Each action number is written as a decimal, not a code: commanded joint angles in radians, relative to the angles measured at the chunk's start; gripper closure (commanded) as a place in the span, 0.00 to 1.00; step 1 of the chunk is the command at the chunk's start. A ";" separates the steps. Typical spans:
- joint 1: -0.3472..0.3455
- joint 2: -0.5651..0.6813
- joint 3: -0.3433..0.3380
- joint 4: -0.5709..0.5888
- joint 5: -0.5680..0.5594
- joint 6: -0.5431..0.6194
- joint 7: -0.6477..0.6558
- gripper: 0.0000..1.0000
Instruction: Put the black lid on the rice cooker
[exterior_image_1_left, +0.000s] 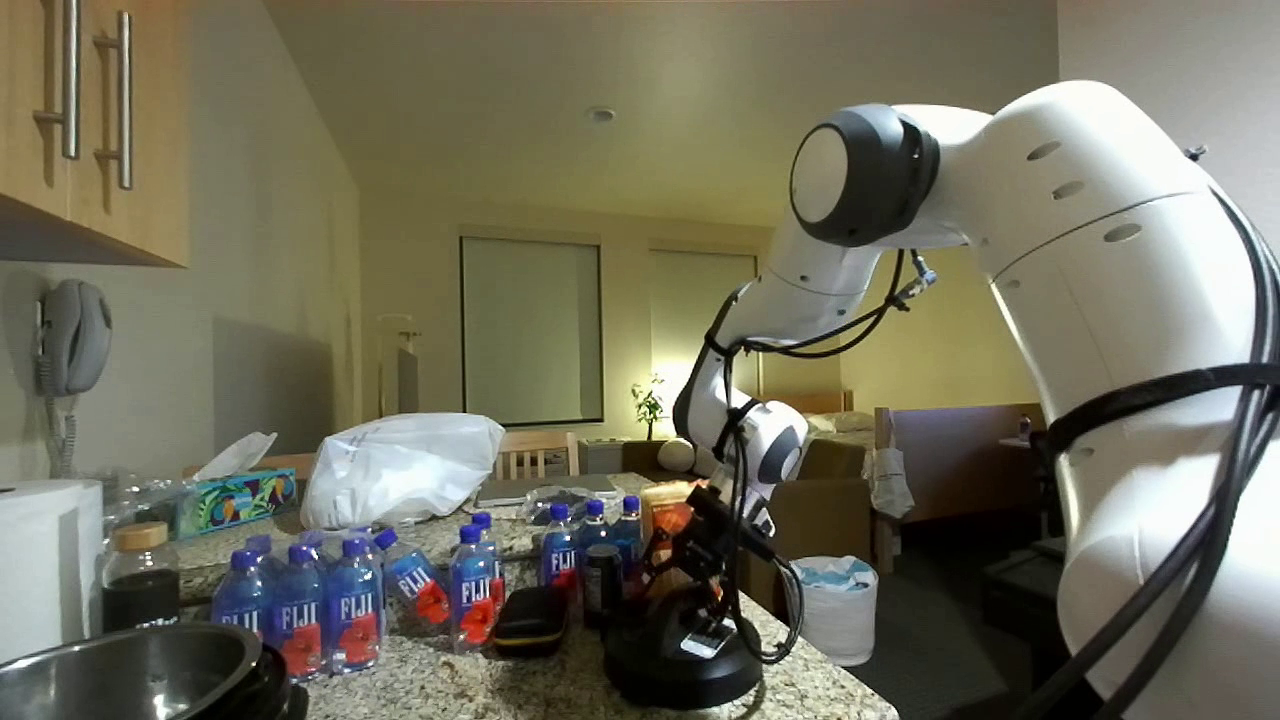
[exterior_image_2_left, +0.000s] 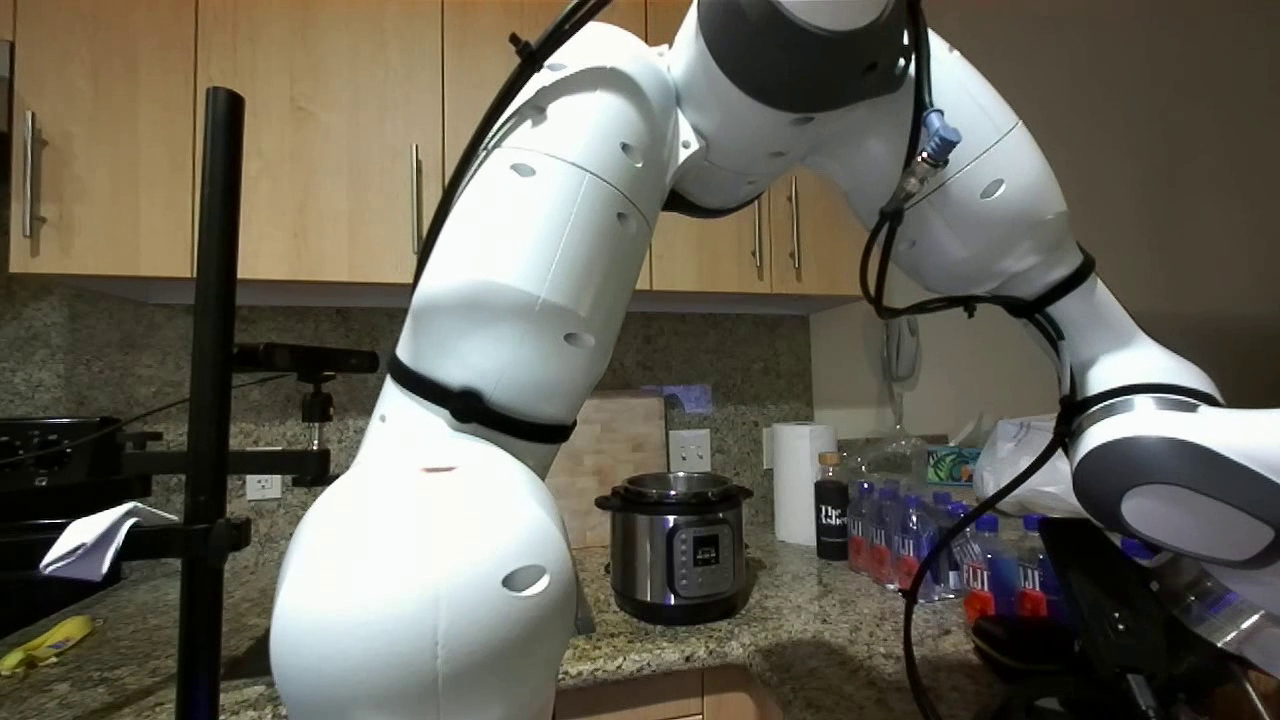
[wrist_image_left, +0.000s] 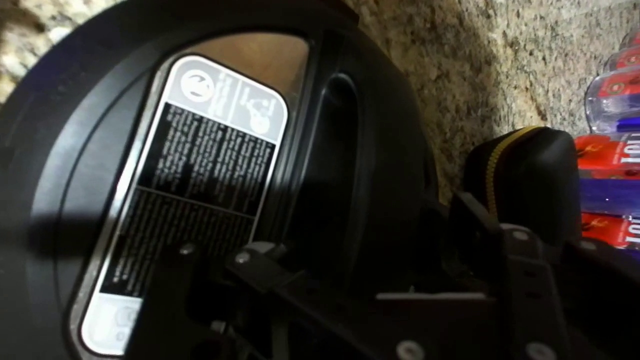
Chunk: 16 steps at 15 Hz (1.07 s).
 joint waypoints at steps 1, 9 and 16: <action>-0.010 -0.021 0.004 -0.042 0.069 0.042 -0.082 0.66; 0.000 -0.016 -0.012 -0.034 0.107 0.027 -0.080 1.00; 0.007 -0.034 -0.014 -0.049 0.097 0.037 -0.080 1.00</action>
